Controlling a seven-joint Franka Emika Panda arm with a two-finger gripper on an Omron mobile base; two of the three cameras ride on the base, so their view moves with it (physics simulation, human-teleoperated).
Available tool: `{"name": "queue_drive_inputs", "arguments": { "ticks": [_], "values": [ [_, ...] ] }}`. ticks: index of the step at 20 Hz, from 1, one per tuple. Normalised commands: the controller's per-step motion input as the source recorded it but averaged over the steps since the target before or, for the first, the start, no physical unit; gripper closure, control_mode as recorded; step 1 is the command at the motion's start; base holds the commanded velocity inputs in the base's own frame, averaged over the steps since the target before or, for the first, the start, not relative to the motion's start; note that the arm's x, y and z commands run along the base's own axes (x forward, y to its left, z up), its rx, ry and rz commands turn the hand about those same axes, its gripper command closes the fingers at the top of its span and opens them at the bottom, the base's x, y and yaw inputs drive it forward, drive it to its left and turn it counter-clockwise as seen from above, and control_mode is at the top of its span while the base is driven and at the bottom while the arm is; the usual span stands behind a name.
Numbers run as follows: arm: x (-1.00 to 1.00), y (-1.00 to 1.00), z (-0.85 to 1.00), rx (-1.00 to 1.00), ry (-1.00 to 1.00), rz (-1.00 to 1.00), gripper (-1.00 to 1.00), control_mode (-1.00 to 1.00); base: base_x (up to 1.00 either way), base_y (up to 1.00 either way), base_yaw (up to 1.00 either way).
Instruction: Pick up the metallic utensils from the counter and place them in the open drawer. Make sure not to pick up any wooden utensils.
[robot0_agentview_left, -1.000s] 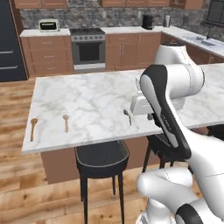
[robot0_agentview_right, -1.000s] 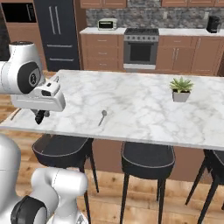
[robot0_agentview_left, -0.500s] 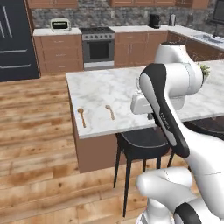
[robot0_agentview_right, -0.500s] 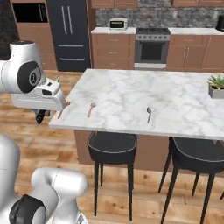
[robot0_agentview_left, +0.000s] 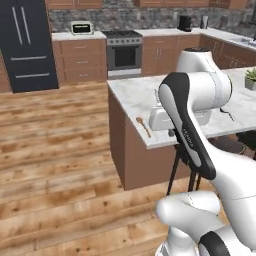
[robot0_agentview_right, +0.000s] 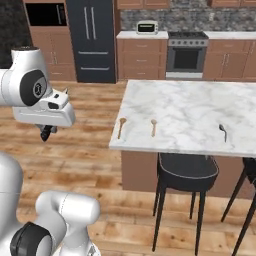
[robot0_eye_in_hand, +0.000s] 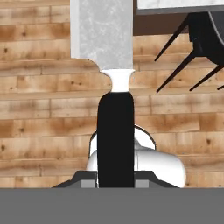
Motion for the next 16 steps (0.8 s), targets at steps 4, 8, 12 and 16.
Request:
{"name": "queue_drive_inputs", "arguments": {
  "ticks": [4, 8, 12, 16],
  "values": [
    [0.0, 0.0, 0.0, 0.0, 0.0, 0.0, 1.0, 1.0, 0.29, 1.0, -0.24],
    [0.0, 0.0, 0.0, 0.0, 0.0, 0.0, 1.0, 1.0, 0.61, 1.0, -0.45],
    [0.0, 0.0, 0.0, 0.0, 0.0, 0.0, 1.0, 1.0, 0.8, 0.93, -0.63],
    [0.0, 0.0, 0.0, 0.0, 0.0, 0.0, 1.0, 1.0, 0.82, 0.87, -0.66]
  ]
}}
